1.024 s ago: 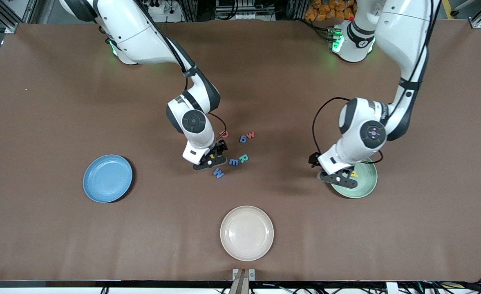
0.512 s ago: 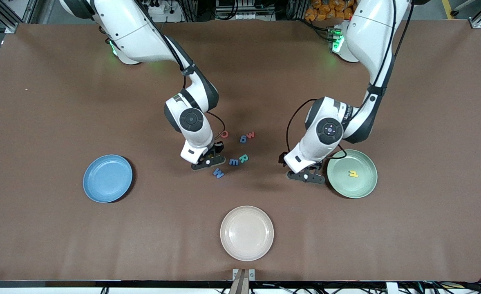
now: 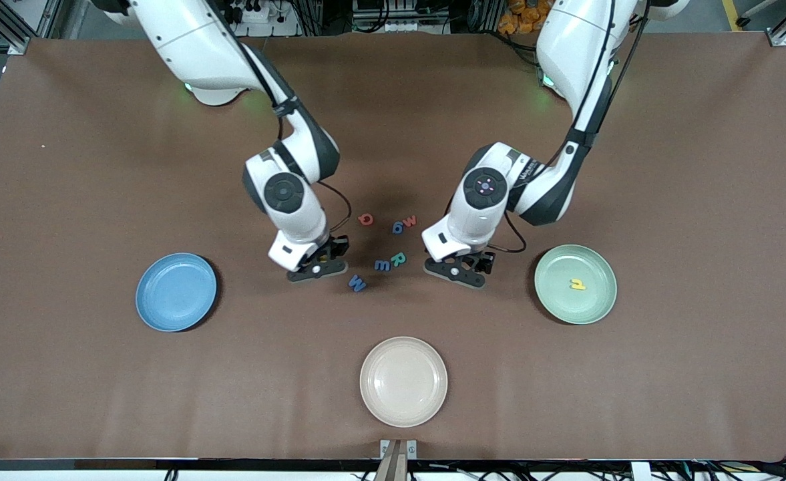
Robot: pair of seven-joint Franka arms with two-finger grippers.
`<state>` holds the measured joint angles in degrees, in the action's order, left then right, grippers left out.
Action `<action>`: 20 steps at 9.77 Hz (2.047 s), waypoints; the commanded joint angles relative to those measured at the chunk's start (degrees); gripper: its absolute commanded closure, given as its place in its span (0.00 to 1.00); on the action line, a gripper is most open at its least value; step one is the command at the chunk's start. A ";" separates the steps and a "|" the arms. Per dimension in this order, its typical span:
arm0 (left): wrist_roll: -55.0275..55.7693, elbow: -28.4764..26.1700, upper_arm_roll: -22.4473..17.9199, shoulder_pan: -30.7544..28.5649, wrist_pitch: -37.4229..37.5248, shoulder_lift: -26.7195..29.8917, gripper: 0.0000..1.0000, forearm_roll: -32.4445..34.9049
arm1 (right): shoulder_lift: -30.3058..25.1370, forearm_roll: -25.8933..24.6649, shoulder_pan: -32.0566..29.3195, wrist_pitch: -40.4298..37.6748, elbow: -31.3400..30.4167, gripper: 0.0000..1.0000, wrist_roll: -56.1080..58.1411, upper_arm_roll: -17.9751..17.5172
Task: Sort uppercase to blue plate, lowercase to green plate
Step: 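Grasp the yellow H with the right gripper and carry it to the blue plate, then release the H onto the blue plate while the left gripper moves over the pink m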
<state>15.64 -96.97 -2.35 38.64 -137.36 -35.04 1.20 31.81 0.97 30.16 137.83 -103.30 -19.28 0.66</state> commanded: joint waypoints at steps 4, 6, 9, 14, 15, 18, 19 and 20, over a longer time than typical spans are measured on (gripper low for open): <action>9.12 5.12 3.40 5.90 1.40 -2.31 0.00 4.34 | -2.81 -0.80 -17.29 -3.09 -1.29 1.00 9.23 -0.30; 8.44 5.30 5.67 6.27 1.40 -2.57 0.00 5.91 | -2.37 -0.88 -24.86 -3.01 -1.29 1.00 16.79 -0.30; -0.93 2.32 6.92 6.01 1.40 -2.49 0.00 8.91 | -1.49 -0.80 -34.09 -2.83 -1.29 0.73 25.41 -0.39; -11.41 0.29 9.64 6.01 1.49 -3.01 0.00 10.04 | -0.35 -0.09 -35.79 -1.86 -0.15 0.00 24.91 -0.39; -12.56 -1.45 9.99 6.01 1.40 -2.75 0.00 11.88 | -0.08 -0.09 -35.70 -1.86 0.20 0.00 25.00 -0.39; -15.55 -2.35 10.08 5.83 1.31 -3.36 0.00 16.29 | 0.53 0.08 -35.00 -1.86 0.29 0.00 24.56 -0.48; -15.56 -2.35 10.08 5.74 0.87 -3.71 0.00 16.38 | 0.53 0.08 -34.30 -2.04 0.29 0.00 24.47 -0.48; -15.47 -2.43 10.08 5.74 -0.96 -4.67 0.00 17.25 | 0.53 0.08 -33.86 -2.39 0.29 0.00 24.21 -0.57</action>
<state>0.96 -99.24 7.27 44.92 -136.54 -38.84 16.46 31.87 0.94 -4.26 135.91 -104.00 5.95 0.39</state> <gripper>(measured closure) 0.000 0.000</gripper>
